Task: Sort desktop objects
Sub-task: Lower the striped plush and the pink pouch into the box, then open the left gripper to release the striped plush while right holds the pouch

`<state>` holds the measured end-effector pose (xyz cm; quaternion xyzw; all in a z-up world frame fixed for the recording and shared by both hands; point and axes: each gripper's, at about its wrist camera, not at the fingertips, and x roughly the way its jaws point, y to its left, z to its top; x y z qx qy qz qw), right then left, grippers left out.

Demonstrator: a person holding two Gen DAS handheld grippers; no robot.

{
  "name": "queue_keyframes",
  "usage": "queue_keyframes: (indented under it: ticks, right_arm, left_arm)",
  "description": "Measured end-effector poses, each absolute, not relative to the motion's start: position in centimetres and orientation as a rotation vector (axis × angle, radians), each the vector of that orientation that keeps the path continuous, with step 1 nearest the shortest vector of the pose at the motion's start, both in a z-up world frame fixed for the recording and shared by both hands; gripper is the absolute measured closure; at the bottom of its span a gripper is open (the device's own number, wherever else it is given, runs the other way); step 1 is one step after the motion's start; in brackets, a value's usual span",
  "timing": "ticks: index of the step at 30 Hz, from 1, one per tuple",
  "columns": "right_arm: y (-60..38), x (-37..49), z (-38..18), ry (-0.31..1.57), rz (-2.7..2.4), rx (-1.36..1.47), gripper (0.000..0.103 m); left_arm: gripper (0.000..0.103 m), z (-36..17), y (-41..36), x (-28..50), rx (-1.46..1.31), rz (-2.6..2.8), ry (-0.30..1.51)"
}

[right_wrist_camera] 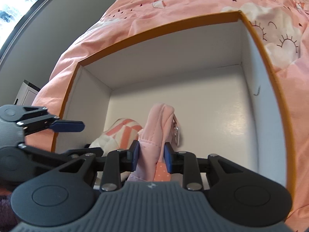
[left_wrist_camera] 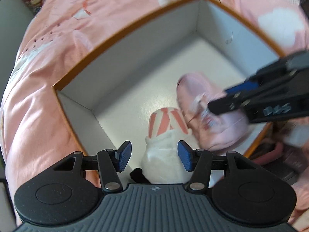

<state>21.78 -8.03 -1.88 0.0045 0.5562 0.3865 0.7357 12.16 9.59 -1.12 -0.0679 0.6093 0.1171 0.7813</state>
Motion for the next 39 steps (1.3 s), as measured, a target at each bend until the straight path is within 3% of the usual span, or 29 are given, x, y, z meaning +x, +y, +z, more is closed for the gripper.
queue_keyframes:
  ticks: [12,19,31,39]
  right_arm:
    - [-8.8,22.4,-2.5,1.228,0.859,0.061,0.073]
    - [-8.7,22.3,-2.6,1.23,0.896,0.086,0.073]
    - [-7.8,22.4,-3.2,1.261,0.947,0.149,0.074]
    - [-7.7,22.3,-4.2,1.304,0.993,0.232,0.075]
  left_arm:
    - [0.031,-5.0,11.7,13.5,-0.457,0.183,1.401]
    - [0.042,-4.3,11.9,12.7,-0.529,0.239,1.415]
    - [0.04,-3.4,11.9,12.4,-0.649,0.421,1.52]
    - [0.047,-4.0,13.2,10.0,-0.786,0.36,1.517]
